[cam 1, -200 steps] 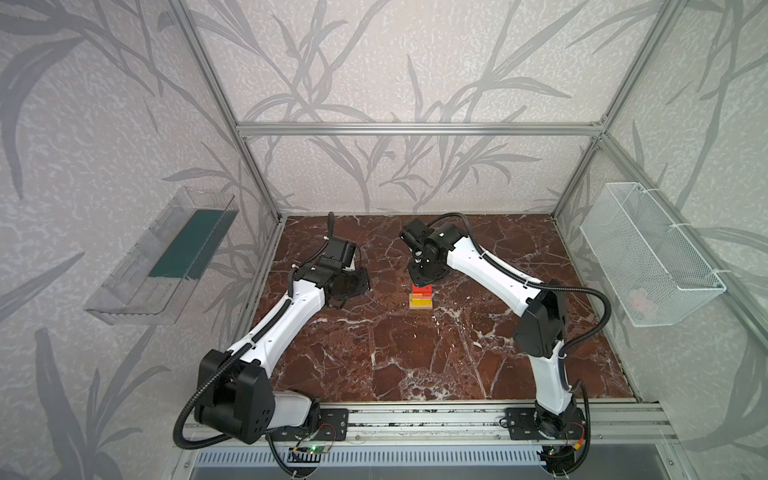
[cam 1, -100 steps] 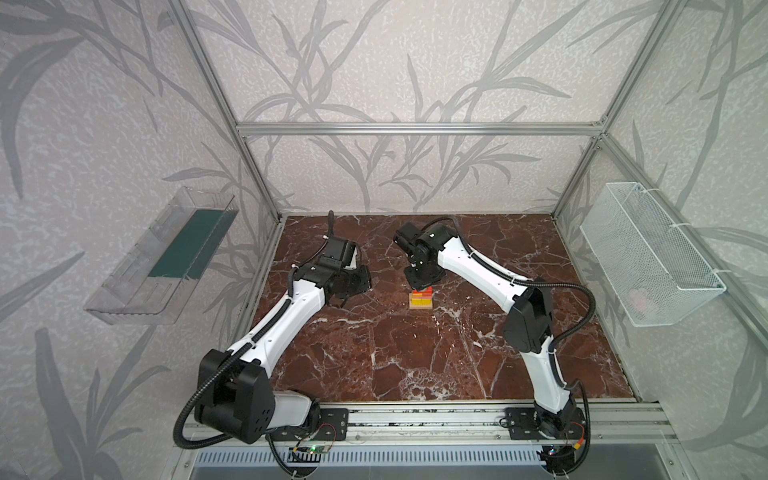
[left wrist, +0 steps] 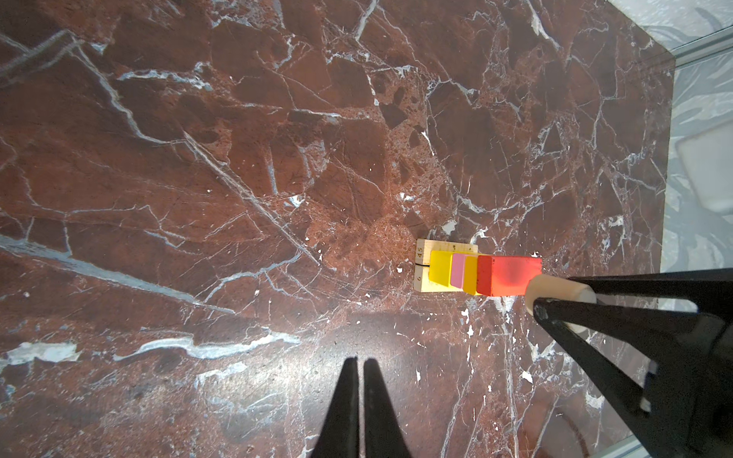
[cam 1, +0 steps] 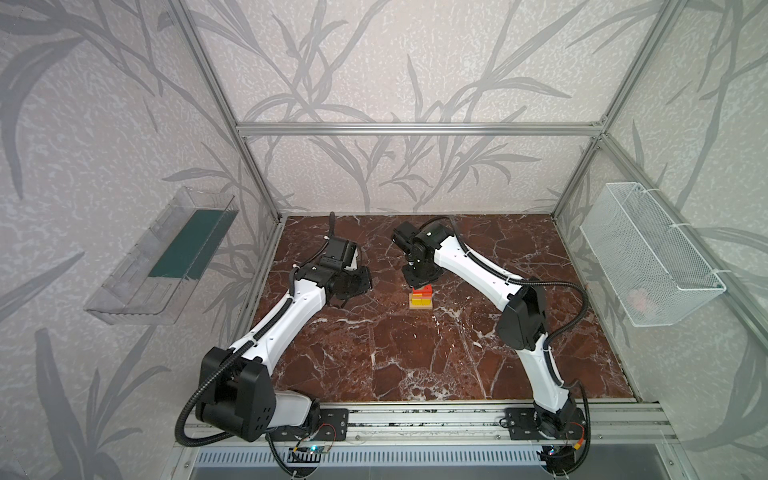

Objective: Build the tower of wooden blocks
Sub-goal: 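Lower the wooden cylinder upright onto the red bar atop the tower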

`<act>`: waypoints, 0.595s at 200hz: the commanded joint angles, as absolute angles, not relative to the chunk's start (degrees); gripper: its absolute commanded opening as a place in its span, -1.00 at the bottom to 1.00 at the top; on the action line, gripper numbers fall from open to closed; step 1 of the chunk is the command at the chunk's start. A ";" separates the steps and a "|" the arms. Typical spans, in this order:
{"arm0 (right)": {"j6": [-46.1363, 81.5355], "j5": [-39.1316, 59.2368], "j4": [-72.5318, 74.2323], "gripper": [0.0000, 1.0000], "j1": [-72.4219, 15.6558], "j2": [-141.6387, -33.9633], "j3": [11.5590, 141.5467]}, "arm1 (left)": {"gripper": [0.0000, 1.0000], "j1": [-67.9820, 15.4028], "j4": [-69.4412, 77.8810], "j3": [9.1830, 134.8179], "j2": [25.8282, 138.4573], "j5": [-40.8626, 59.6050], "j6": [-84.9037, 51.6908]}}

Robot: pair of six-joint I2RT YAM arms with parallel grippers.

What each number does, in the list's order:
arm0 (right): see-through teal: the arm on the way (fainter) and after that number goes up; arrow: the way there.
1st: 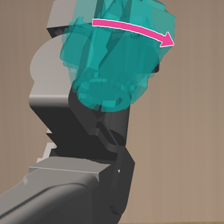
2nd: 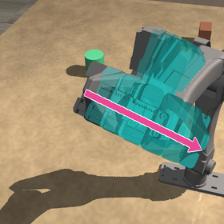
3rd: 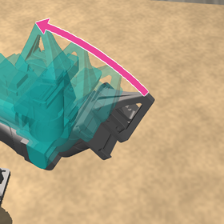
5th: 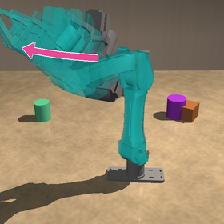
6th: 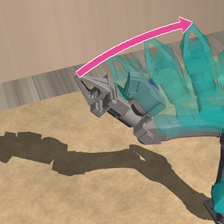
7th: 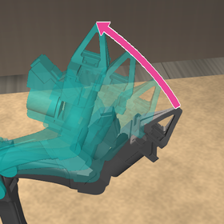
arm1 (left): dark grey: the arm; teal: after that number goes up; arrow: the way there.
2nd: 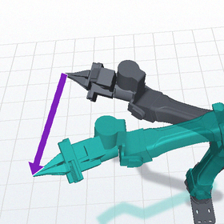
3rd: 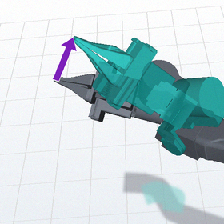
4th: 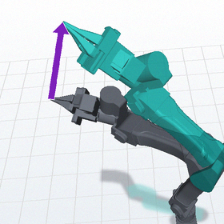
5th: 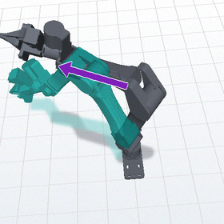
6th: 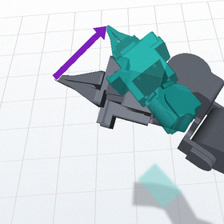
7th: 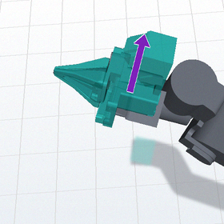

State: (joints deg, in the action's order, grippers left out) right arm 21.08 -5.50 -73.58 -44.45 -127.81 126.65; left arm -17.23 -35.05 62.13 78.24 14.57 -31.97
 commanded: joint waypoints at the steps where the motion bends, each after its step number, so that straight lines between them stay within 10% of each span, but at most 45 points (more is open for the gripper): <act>1: 20.37 -5.63 -76.09 -0.96 -44.12 -128.90 128.27 | -0.87 -16.96 -34.36 61.70 79.19 14.88 -32.05; 119: 20.17 -5.63 -76.06 -0.94 -43.20 -130.01 128.83 | -0.87 -16.96 -34.45 61.79 79.20 15.12 -32.16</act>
